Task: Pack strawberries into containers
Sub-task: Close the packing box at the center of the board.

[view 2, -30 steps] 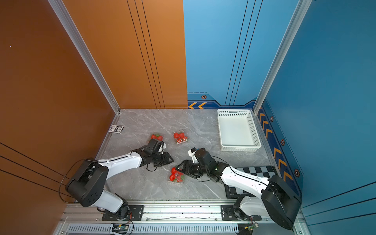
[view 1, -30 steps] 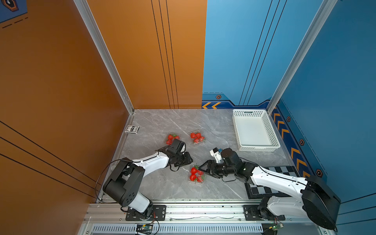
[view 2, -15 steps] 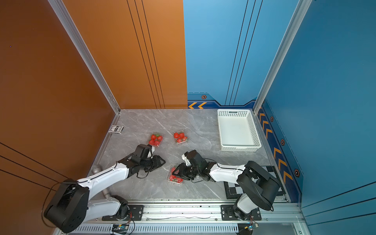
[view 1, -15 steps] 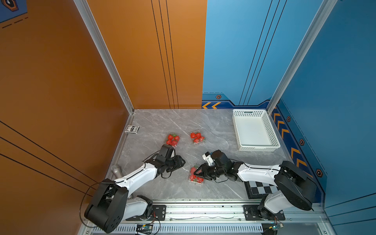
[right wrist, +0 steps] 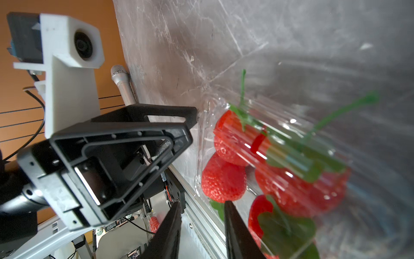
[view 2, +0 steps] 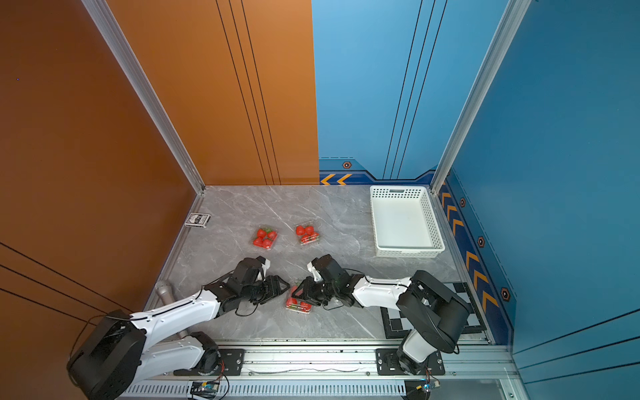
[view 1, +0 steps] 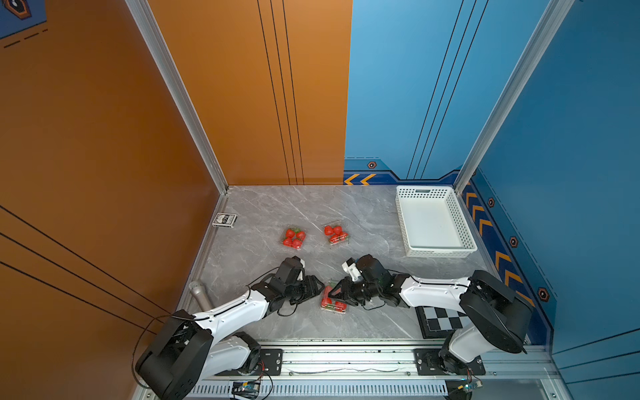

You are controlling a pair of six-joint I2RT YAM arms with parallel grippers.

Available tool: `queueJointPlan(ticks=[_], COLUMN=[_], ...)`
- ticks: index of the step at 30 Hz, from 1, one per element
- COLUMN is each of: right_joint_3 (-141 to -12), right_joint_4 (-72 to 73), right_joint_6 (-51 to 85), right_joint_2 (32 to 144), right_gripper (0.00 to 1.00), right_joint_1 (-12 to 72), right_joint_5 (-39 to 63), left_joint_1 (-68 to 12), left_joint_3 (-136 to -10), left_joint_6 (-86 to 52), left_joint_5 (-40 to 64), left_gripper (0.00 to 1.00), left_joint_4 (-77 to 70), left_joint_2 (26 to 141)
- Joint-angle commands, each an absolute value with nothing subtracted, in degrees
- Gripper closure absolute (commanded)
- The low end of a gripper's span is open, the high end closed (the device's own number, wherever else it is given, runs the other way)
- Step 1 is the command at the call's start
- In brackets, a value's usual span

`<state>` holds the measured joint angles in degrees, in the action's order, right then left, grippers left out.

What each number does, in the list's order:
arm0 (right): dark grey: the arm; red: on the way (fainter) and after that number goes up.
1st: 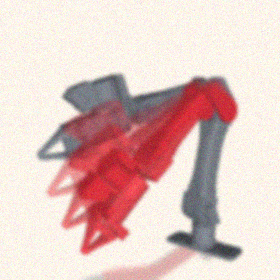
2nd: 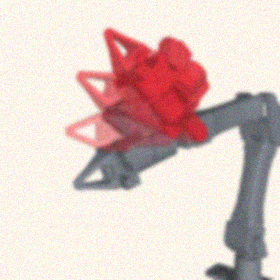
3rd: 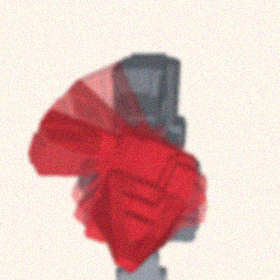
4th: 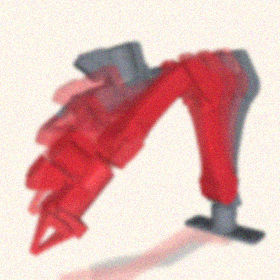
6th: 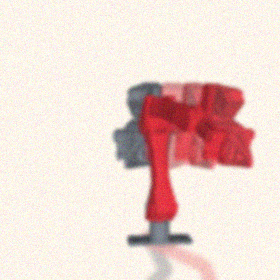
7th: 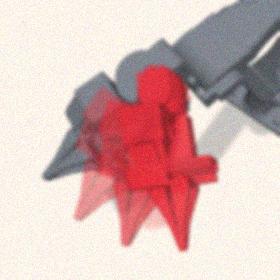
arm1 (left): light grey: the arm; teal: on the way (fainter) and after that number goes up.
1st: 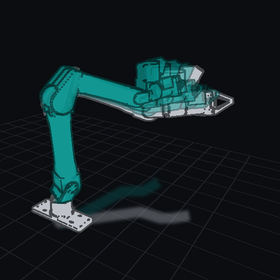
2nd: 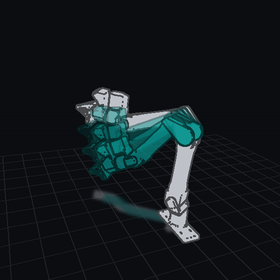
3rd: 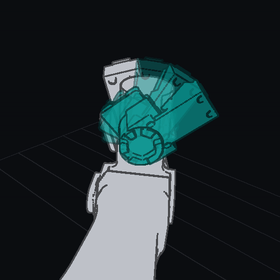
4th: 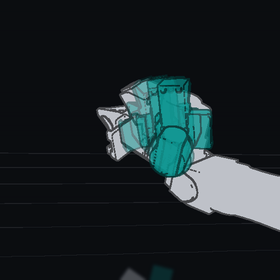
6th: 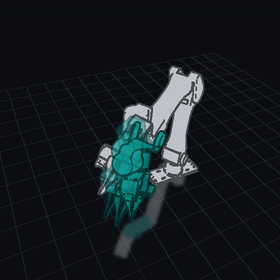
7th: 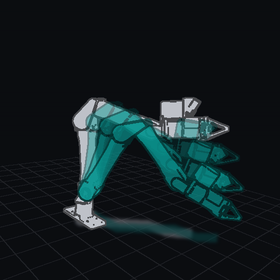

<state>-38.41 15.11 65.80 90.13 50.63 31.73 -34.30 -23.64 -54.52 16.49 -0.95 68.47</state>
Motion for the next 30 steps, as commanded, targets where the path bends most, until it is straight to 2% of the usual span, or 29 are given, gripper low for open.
queueJointPlan(ticks=[1, 8, 16, 30], right_joint_3=[-39.2, -39.1, -39.2, -39.0], right_joint_4=[12.7, 12.7, 12.0, 11.8], right_joint_6=[64.5, 64.2, 63.8, 63.6], right_joint_2=[90.4, 90.1, 90.0, 89.7], right_gripper=[0.65, 0.65, 0.65, 0.65], right_joint_1=[50.9, 50.6, 50.2, 50.1], right_joint_5=[30.9, 30.8, 30.6, 30.2], left_joint_1=[-35.8, -39.2, -39.2, -41.1], left_joint_3=[-23.0, -19.9, -16.7, -15.8], left_joint_6=[-56.0, -58.5, -59.9, -60.4], left_joint_5=[15.7, 14.3, 13.8, 15.1], left_gripper=[0.41, 0.43, 0.4, 0.39], left_joint_4=[-3.0, -3.0, -1.3, -2.3], left_joint_2=[69.7, 68.0, 61.5, 60.5])
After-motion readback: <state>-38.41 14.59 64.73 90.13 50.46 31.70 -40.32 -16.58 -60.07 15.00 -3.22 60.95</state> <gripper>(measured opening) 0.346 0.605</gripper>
